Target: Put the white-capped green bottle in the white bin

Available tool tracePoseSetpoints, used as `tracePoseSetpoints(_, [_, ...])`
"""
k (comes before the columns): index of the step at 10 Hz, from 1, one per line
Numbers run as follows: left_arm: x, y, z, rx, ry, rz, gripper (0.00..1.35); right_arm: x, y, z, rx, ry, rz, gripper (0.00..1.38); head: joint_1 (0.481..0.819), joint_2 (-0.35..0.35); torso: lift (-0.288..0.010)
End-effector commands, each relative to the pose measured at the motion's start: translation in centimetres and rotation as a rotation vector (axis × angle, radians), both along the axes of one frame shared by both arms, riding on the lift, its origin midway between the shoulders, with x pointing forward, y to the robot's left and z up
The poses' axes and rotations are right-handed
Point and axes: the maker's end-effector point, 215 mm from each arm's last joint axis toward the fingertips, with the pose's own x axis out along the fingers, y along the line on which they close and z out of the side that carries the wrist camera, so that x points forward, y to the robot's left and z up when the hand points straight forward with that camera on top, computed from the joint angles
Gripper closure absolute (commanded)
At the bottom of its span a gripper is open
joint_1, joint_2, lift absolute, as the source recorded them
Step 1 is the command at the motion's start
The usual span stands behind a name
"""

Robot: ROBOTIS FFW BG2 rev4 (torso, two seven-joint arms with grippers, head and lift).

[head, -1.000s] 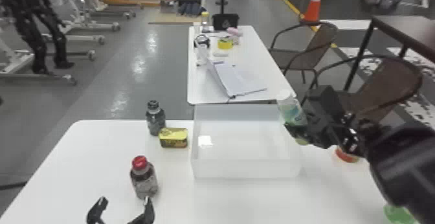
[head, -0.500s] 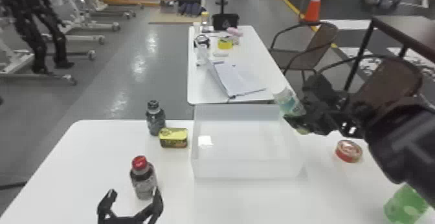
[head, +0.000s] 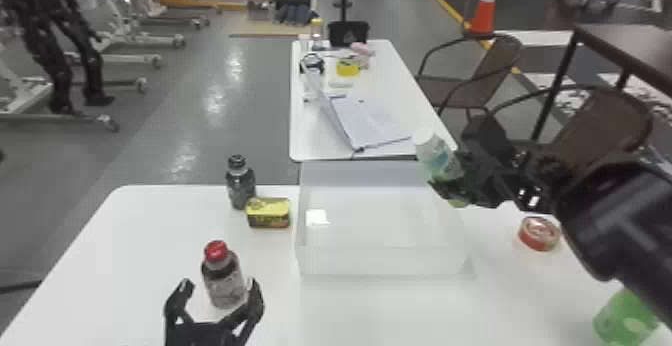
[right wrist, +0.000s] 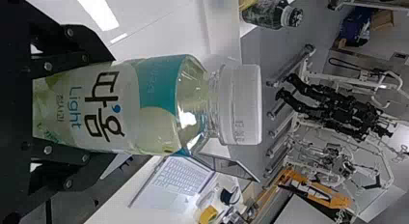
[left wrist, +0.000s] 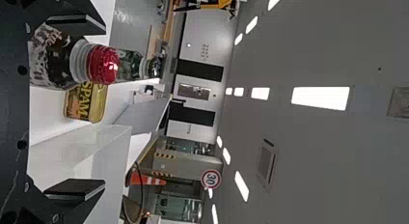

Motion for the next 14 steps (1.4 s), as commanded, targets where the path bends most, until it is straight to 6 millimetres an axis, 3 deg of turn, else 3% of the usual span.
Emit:
tracePoseSetpoints(1, [0.0,0.0,0.1,0.001,-0.005,-0.001,0.18,0.0,-0.1,-0.3,0.012,0.011,-0.003,0.24,0.549,0.000,-0.100])
tracePoseSetpoints(2, [0.0,0.0,0.1,-0.001,-0.006,0.000,0.18,0.1,-0.1,-0.3,0.015,0.011,-0.003,0.00,0.549,0.000,-0.100])
tracePoseSetpoints(5, [-0.1,0.0,0.1,-0.004,-0.006,0.003,0.18,0.3,0.7,0.8,0.062,-0.011,0.011,0.27,0.549,0.000,-0.100])
tracePoseSetpoints(8, [-0.6,0.4,0.0,-0.001,-0.010,0.003,0.18,-0.2,1.3,2.8,0.165,-0.047,-0.005,0.29,0.549,0.000,-0.100])
tracePoseSetpoints(10, [-1.0,0.8,-0.1,0.006,-0.011,0.006,0.18,-1.7,-1.9,4.4,0.287,-0.100,-0.098,0.29,0.549,0.000,-0.100])
tracePoseSetpoints(14, [-1.3,1.4,0.4,0.047,-0.028,0.044,0.18,-9.3,-6.8,4.4,0.534,-0.249,-0.318,0.29,0.549,0.000,-0.100])
